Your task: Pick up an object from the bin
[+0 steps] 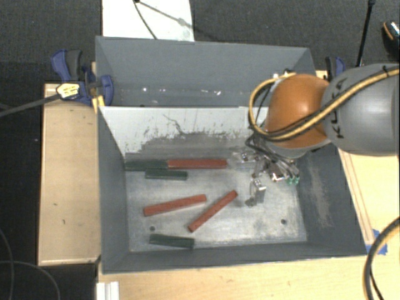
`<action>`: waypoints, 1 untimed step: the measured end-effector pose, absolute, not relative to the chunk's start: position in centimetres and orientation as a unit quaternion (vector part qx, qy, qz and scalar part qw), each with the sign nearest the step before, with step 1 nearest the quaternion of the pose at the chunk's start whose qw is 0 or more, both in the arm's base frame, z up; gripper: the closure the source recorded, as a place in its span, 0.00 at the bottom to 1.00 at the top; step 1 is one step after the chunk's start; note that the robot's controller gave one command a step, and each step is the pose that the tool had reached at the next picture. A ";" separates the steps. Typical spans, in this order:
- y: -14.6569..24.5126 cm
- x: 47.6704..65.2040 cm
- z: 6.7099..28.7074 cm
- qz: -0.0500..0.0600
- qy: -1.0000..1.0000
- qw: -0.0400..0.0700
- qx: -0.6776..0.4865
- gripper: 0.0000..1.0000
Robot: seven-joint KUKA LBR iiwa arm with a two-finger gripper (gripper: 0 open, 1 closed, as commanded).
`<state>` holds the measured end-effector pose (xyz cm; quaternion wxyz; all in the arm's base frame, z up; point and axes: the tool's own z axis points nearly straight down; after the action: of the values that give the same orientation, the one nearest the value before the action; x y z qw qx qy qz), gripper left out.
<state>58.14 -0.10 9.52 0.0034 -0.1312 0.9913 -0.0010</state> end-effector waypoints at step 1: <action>4.6 53.5 6.9 0.002 0.983 -0.001 -0.186 0.00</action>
Offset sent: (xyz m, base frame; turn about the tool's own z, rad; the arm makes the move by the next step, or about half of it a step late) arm -0.0454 0.0444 -0.0252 -0.1071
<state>53.46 4.63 6.91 -0.0014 -0.1859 0.9826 0.0018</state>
